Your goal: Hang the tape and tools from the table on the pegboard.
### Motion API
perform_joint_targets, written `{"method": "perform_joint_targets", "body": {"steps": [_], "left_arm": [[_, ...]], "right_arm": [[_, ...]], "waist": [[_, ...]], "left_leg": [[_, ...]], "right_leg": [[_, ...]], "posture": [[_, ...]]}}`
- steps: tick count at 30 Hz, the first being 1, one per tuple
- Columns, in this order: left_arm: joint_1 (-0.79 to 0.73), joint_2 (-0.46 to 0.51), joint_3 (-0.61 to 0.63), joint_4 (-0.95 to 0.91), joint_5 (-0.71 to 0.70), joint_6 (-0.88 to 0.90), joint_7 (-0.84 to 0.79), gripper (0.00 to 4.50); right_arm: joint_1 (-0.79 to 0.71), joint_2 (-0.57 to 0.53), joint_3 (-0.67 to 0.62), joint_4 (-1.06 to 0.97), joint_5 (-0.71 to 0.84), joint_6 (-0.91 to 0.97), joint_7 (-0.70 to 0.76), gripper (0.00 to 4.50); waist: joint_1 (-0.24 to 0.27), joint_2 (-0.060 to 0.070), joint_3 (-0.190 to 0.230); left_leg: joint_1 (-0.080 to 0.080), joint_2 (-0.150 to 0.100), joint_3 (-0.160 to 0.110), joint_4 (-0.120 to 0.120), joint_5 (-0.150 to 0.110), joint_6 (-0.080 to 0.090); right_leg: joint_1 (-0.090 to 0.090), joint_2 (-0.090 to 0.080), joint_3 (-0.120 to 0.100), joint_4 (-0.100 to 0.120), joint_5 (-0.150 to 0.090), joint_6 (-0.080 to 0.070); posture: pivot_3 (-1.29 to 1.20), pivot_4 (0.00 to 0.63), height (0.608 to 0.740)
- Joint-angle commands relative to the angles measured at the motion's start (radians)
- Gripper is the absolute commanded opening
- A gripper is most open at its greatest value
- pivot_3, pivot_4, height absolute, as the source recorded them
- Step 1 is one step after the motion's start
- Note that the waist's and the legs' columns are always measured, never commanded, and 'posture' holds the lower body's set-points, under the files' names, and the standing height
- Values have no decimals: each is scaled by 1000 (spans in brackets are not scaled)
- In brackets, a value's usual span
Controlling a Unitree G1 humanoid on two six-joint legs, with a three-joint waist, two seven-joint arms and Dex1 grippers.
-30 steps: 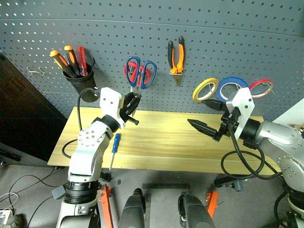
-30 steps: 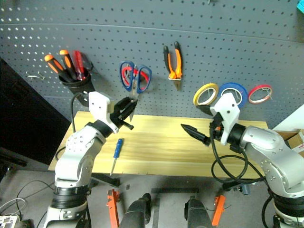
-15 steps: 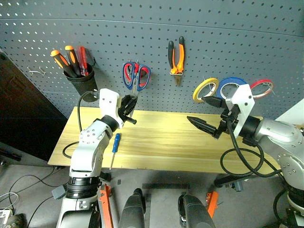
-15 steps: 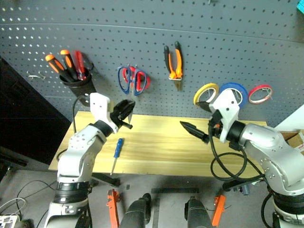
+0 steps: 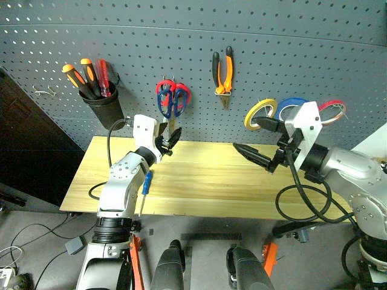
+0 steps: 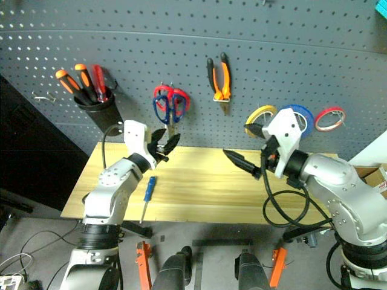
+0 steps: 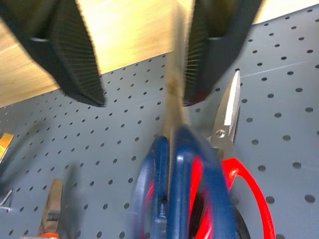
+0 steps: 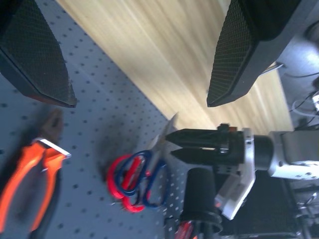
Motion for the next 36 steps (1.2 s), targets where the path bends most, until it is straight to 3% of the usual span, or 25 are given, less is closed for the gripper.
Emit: {"method": "perform_joint_targets", "body": {"steps": [1, 3, 11, 19, 27, 31, 36], "left_arm": [[57, 29, -6, -70, 24, 50, 20, 3970], [118, 72, -18, -96, 58, 127, 35, 4467], [212, 240, -49, -81, 161, 452, 74, 4467], [125, 179, -28, 135, 149, 572, 97, 4467], [18, 132, -59, 357, 166, 484, 84, 4467], [31, 129, -72, 397, 188, 431, 96, 3623], [50, 120, -57, 392, 179, 404, 98, 2044]], "right_arm": [[28, 0, 10, -49, 4, 21, -21, 4500], [59, 3, 34, -69, 13, 66, -43, 4500], [79, 115, 70, -90, 121, 288, -188, 4500], [24, 154, 143, -90, 132, 385, -220, 4500], [-8, 147, 174, -108, 149, 409, -192, 4500], [-22, 114, 198, -127, 147, 393, -141, 4500], [-40, 78, 228, -127, 116, 354, -93, 4500]], "waist": [[-1, 0, 0], [-8, 0, 0], [-12, 0, 0], [4, 0, 0], [3, 0, 0], [-2, 0, 0], [-11, 0, 0]], "left_leg": [[0, 0, 0, 0, 0, 0], [0, 0, 0, 0, 0, 0], [2, 1, -1, 0, 0, 0], [1, 1, -1, 0, 0, 0], [1, 1, -1, 0, 0, 0], [1, 1, -1, -1, 0, 0], [2, 1, -1, -1, 0, 0]], "right_leg": [[0, 0, 0, 0, 0, 0], [0, 0, 0, 0, 0, 0], [-2, 0, 0, 8, -7, -7], [-5, -2, -1, 8, -6, -9], [-4, -1, -1, 9, -5, -10], [-4, -1, -1, 9, -5, -9], [-4, -1, -1, 10, -8, -9]], "posture": [[-145, 241, 740], [-144, 245, 740], [-113, 253, 740], [-123, 263, 740], [-150, 269, 740], [-151, 267, 740], [-146, 263, 740]]}}
